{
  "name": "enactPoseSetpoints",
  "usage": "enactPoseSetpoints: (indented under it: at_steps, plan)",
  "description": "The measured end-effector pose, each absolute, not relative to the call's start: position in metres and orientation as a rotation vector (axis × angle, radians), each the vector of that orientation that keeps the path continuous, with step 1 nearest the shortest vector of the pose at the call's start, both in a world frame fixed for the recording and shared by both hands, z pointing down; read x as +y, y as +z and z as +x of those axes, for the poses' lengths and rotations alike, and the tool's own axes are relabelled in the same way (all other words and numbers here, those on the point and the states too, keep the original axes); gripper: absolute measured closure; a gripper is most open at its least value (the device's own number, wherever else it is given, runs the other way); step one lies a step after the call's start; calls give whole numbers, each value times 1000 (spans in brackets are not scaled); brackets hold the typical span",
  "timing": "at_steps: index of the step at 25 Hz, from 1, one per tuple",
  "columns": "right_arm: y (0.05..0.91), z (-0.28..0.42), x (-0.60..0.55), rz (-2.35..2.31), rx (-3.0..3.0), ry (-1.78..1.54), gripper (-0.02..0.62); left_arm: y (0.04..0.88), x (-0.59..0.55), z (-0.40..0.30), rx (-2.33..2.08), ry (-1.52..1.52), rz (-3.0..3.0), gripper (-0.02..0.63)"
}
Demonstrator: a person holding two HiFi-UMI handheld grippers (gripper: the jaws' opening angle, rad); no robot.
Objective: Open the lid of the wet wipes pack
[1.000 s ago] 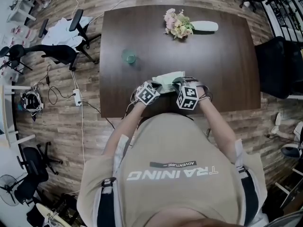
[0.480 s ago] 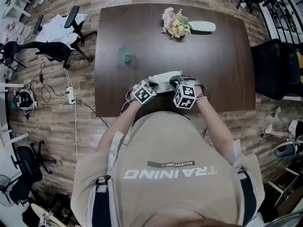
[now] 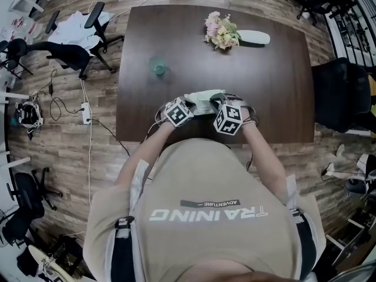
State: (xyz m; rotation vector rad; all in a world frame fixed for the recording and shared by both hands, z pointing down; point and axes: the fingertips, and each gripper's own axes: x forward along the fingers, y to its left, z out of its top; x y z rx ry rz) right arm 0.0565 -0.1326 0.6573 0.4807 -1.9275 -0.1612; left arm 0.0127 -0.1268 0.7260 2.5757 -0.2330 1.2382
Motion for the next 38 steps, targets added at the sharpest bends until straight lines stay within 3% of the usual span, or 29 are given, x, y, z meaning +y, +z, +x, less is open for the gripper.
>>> enactPoseSetpoints:
  at_steps: [38]
  plan:
    - [652, 59, -167, 496, -2070, -137, 574, 731, -128, 11, -387, 1202, 2504, 597]
